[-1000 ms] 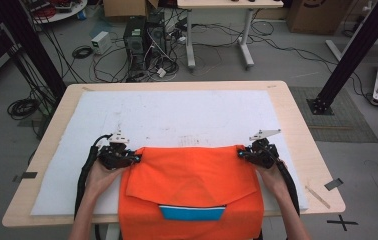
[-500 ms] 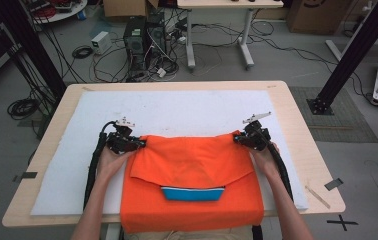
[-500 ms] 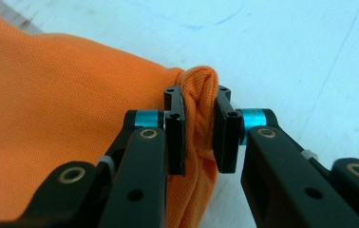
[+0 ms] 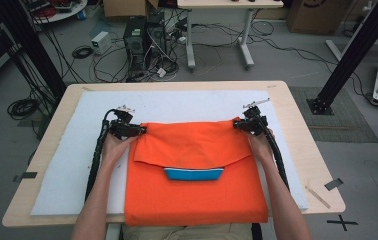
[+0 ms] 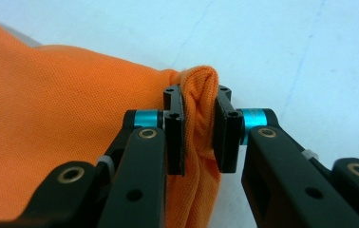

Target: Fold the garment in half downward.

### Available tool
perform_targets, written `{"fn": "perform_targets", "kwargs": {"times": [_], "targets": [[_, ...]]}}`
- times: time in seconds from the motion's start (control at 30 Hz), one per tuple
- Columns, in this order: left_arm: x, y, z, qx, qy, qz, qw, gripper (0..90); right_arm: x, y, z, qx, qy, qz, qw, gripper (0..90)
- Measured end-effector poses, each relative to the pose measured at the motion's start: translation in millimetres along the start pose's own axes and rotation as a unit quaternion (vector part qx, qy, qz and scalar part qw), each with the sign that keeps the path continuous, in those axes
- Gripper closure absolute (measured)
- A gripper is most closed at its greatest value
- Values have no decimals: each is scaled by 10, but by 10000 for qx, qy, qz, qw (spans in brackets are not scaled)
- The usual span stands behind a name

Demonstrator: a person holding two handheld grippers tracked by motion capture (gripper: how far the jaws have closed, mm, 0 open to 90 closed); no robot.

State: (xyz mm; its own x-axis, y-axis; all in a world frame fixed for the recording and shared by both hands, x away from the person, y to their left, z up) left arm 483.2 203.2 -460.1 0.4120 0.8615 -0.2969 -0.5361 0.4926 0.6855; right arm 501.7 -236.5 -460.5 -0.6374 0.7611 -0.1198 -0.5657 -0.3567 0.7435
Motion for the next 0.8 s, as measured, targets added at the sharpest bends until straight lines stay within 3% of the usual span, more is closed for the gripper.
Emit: {"fn": "perform_targets", "kwargs": {"times": [0.1, 0.17, 0.23, 0.3, 0.43, 0.53, 0.67, 0.8], "targets": [[37, -25, 30, 30, 150, -62, 9999, 773, -36, -27, 7, -39, -190, -22, 9998, 784], [12, -30, 37, 43, 55, 34, 10000, 772, -25, -24, 4, -29, -208, -50, 9998, 771], [-10, -18, 39, 65, -42, 162, 9998, 745, -13, -2, 4, 36, -140, -183, 9997, 654], [-43, 18, 46, -38, -170, 364, 9992, 625, -1, 47, 6, 98, -114, -342, 9993, 518], [-160, 186, 79, -367, -351, 345, 9981, 527, 55, 236, -1, -130, -118, -470, 9987, 340], [-268, 348, 78, -591, -492, 290, 9966, 493, 117, 423, -53, -331, -103, -346, 9988, 314], [-393, 520, 3, -708, -594, 142, 9956, 480, 192, 650, -176, -718, -204, -152, 9971, 310], [-471, 616, -181, -757, -612, -61, 9952, 479, 317, 769, -345, -781, -108, -30, 9969, 312]]}}
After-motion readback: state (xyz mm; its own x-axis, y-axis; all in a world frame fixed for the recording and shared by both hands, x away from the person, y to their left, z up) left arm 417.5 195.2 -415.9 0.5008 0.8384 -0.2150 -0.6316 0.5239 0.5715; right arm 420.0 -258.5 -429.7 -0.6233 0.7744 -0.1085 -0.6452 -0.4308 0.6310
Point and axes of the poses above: each handheld gripper's, and its own axes: y roughly backward along the jaws, z roughly out of its top, x roughly to its left, the point moved 3 cm from there along -y, roughly forward along the jaws, and after that the axes turned 14 degrees about y, right-handed, at the moved point
